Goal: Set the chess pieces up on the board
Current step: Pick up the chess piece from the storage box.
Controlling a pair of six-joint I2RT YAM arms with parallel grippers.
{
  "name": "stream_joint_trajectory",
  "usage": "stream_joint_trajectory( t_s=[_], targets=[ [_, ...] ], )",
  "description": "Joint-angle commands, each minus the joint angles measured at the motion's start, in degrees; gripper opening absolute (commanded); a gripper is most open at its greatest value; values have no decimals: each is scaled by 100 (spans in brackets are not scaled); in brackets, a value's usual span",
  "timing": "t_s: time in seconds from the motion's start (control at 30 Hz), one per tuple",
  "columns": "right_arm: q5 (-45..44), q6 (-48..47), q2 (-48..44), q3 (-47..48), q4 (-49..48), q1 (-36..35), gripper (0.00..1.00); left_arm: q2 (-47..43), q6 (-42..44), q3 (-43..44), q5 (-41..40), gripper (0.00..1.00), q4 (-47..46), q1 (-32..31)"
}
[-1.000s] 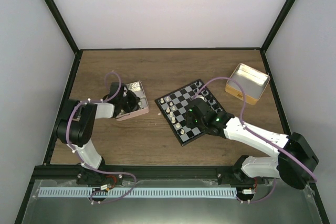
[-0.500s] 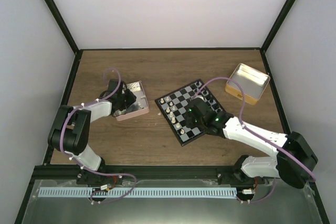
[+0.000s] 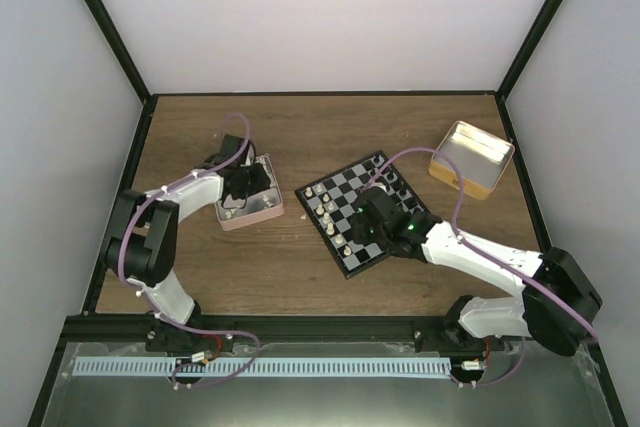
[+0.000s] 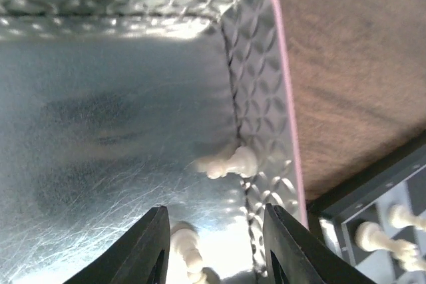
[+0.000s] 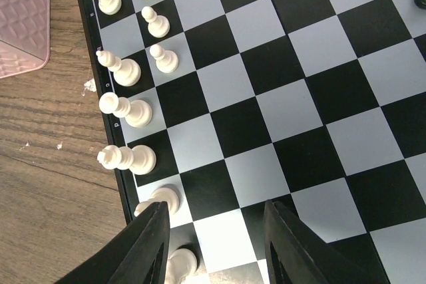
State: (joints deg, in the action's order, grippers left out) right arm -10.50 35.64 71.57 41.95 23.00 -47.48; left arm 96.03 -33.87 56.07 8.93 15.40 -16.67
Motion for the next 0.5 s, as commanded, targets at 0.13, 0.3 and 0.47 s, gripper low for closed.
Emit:
stream_joint_trajectory(
  t_s=[0.13,0.3,0.47],
  targets=[
    [-141,56,-132,-15,-73,-33,40,384,336,195,-174,35,543,-127],
    [-125,66,-119,-24,-57,-40,40,490,352,231,-172,28,543,-156],
    [-154,88,-168,-59,-45,-34,40,507,353,263,-216,21,543,-179]
  ],
)
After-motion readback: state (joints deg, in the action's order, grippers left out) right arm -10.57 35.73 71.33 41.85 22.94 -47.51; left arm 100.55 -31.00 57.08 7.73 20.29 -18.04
